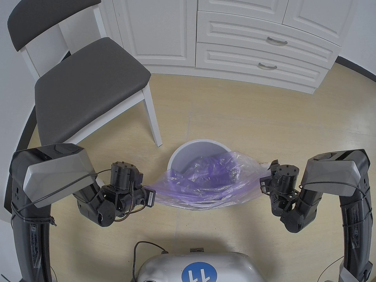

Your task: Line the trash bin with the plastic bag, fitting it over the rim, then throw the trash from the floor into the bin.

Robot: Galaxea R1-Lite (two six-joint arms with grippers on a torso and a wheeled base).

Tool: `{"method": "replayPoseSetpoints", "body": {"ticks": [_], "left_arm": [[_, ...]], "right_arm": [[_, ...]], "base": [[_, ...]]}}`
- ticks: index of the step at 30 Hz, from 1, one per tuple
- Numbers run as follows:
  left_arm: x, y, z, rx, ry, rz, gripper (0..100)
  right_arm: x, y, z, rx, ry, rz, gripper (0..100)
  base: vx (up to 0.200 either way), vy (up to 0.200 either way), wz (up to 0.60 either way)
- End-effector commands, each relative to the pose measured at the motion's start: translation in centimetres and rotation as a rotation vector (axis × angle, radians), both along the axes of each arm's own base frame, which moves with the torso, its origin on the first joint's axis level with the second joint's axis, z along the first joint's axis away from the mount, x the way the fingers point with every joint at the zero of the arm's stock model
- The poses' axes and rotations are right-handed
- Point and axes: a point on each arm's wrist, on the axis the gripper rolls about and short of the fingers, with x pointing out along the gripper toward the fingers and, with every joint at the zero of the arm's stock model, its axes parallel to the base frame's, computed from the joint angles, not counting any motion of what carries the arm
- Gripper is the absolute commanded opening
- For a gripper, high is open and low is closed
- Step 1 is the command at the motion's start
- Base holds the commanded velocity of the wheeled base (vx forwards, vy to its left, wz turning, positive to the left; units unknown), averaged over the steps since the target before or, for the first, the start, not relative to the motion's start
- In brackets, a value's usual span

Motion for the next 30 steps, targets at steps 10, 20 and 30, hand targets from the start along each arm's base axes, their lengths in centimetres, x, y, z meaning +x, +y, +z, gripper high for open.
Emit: {"method": "replayPoseSetpoints", "body": {"ticks": [10,20,30], "left_arm": [[-2.5,4.3,2.8,-0.126,-0.1,-0.227,0],[-3.0,5.4,2.1,-0.101,-0.15,-0.297,0],[-1.5,5.2,0.9,-0.12,-0.142,-0.267,0]], "right_arm": [[-1.4,3.5,1.5,0.087,-0.08,0.104,0],[-2.7,5.3,4.3,0.173,-0.151,0.161,0],[-1.0,1.6,1.7,0.086,-0.069,0.089,0]], "base": [[0.0,0.0,0.0],[0.0,0.0,0.0],[0.0,0.0,0.0]]}}
